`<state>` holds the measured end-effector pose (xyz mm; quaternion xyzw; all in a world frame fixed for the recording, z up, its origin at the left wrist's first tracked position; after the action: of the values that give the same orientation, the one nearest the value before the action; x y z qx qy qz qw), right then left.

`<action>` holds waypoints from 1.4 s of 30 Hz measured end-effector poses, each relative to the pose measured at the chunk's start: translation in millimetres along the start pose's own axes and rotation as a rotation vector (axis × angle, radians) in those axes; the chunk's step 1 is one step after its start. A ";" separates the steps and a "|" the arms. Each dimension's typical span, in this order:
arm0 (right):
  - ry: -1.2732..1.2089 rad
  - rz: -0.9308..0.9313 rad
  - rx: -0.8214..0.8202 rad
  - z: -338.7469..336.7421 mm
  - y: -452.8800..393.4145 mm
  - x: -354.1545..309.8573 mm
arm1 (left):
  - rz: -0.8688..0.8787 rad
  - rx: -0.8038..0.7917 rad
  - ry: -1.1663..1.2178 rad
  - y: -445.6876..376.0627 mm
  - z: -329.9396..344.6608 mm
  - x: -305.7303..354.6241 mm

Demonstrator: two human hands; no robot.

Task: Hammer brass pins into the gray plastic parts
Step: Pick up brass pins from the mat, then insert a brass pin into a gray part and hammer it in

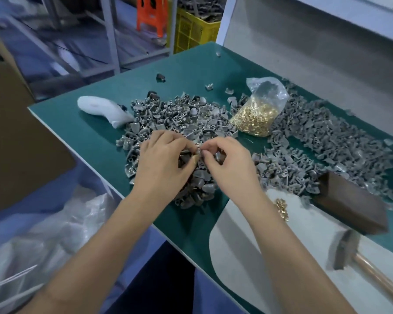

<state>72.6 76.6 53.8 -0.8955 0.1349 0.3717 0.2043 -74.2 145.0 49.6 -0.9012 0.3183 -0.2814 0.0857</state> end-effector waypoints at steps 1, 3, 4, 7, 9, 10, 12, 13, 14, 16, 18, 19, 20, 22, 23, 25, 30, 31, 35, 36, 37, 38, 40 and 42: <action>0.003 -0.011 0.005 -2.4 0.8 0.8 | 0.012 0.017 -0.007 1.0 -2.1 1.0; 0.003 -0.035 0.043 -15.0 5.5 4.6 | 0.060 0.090 -0.011 3.6 -9.0 5.7; 0.011 -0.038 0.073 -25.5 9.3 9.1 | 0.093 0.130 0.004 4.3 -12.8 10.6; 0.047 0.032 0.150 -65.2 27.6 31.7 | 0.191 0.141 0.095 6.6 -13.8 33.3; 0.080 0.093 0.198 -94.2 46.7 49.1 | 0.219 0.052 0.192 9.3 -1.7 52.0; 0.094 0.119 0.220 -106.8 57.5 56.6 | 0.216 -0.019 0.251 12.3 6.8 60.9; 0.126 0.167 0.257 -128.0 80.0 69.2 | 0.211 -0.182 0.342 20.7 25.7 78.8; 0.137 0.187 0.274 -135.9 90.9 74.7 | 0.222 -0.247 0.351 25.7 35.0 87.3; 0.142 0.206 0.289 -142.3 101.6 80.0 | 0.242 -0.292 0.337 30.8 43.5 95.1; 0.143 0.233 0.304 -151.0 121.1 88.2 | 0.284 -0.348 0.267 39.4 56.8 108.8; 0.138 0.236 0.299 -154.9 135.3 93.4 | 0.337 -0.395 0.139 46.4 67.2 119.1; 0.138 0.234 0.293 -156.0 139.6 95.4 | 0.349 -0.409 0.083 48.7 71.0 122.4; 0.142 0.231 0.285 -156.3 142.4 97.0 | 0.340 -0.412 0.055 50.7 73.2 123.8; 0.156 0.224 0.267 -154.5 144.8 99.9 | 0.291 -0.387 0.083 53.6 73.7 123.3; 0.168 0.219 0.258 -152.6 145.0 101.3 | 0.263 -0.373 0.101 54.8 73.5 122.4; 0.214 0.196 0.236 -146.9 145.7 102.5 | 0.220 -0.379 0.107 57.8 74.0 120.4; 0.220 0.157 0.229 -141.3 151.2 102.6 | 0.222 -0.360 0.148 61.2 73.9 124.0; 0.200 0.155 0.233 -141.4 153.5 102.7 | 0.212 -0.355 0.159 61.5 74.1 124.0; 0.134 0.154 0.243 -141.0 159.6 100.2 | 0.218 -0.353 0.180 65.2 74.9 123.3; 0.136 0.147 0.247 -140.7 159.6 98.8 | 0.233 -0.338 0.161 66.3 74.5 124.0; 0.151 0.137 0.254 -140.9 159.2 97.4 | 0.259 -0.308 0.131 66.9 73.6 125.6; 0.177 0.126 0.265 -141.6 158.8 95.9 | 0.293 -0.274 0.090 67.4 72.6 128.7; 0.241 0.102 0.303 -144.1 158.7 92.5 | 0.336 -0.244 0.030 67.2 70.8 137.1; 0.276 0.079 0.340 -147.5 159.9 90.0 | 0.323 -0.254 0.041 65.8 70.9 141.7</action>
<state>161.7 -141.0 40.9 -0.8845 0.2574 0.2255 0.3171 21.5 3.7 33.2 -0.8361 0.4932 -0.2399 0.0090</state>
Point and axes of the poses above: each hand's wrist, its own y-axis away from the middle knuckle, its own z-axis out of the palm, x = y × z, the point moved 3 cm from there along -y, towards the middle knuckle, and after that the axes turned 10 degrees about -y, right-handed, at the moved point
